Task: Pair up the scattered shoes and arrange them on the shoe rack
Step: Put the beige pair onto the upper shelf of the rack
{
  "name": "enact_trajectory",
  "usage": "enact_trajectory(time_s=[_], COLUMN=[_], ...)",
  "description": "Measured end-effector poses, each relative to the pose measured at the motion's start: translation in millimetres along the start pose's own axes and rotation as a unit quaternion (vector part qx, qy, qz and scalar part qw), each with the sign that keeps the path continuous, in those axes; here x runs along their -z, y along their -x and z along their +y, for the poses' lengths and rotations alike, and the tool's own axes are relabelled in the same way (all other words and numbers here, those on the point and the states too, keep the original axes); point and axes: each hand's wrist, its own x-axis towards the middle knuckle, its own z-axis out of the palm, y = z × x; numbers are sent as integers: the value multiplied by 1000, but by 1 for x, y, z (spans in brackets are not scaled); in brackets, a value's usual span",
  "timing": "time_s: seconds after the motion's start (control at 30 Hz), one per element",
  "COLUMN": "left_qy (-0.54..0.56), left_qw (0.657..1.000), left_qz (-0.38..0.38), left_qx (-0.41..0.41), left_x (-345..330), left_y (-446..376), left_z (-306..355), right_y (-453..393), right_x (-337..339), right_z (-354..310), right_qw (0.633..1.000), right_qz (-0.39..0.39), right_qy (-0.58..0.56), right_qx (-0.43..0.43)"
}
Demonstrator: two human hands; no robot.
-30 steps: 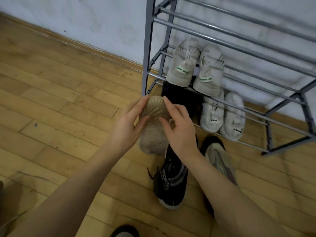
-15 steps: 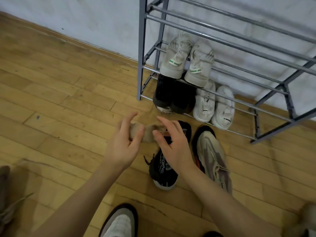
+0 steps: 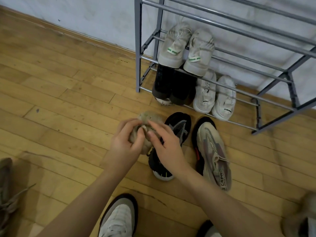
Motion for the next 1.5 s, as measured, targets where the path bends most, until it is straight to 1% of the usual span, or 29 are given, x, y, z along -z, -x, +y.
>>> enact_trajectory(time_s=[0.1,0.2,0.27,0.33,0.4,0.47,0.6,0.67,0.73,0.83,0.9,0.93,1.0,1.1,1.17,1.23,1.33,1.43,1.5], left_qy=[37,66,68,46,11,-43,-143,-158,-182,-267,-321,-337,-345,-347,-356,-365,-377,-376,-372], left_qw=[999,998,997,991,978,963,944,938,930,920,905,900,902,911,909,910,905,900,892], left_qz=[31,17,-33,-113,-196,-259,-293,-306,-314,-287,-278,-277,-260,-222,-203,-172,-128,-74,-37], left_qx=[-3,11,32,54,67,60,44,48,53,26,-7,-19,-16,30,74,99,148,206,253], left_x=[-14,-40,-58,-72,-77,-77,-71,-68,-61,-41,-22,-11,9,42,70,103,151,191,212], left_y=[-11,-16,-12,1,20,34,34,30,26,17,7,2,-6,-10,-6,0,8,21,35], left_z=[12,20,17,4,-12,-23,-19,-13,-10,-14,-19,-21,-29,-34,-43,-54,-74,-99,-116], right_y=[-7,-9,-9,-5,4,13,21,22,22,19,15,11,3,-14,-21,-26,-36,-46,-48], right_x=[14,34,46,51,50,48,48,49,49,44,35,28,10,-25,-51,-74,-112,-163,-199], right_z=[-2,4,18,41,65,78,79,75,69,56,46,39,22,-5,-22,-40,-63,-78,-82], right_qw=[995,991,991,984,972,969,970,969,967,956,950,949,949,952,953,952,945,946,938], right_qz=[79,108,87,33,-19,-37,-15,-11,-10,-5,4,8,5,-26,-58,-91,-151,-184,-210], right_qy=[57,61,85,155,208,220,219,214,229,285,309,315,315,303,296,286,274,242,238], right_qx=[-14,-41,-60,-82,-104,-107,-105,-119,-113,-71,-37,-22,-4,13,32,54,92,114,138])
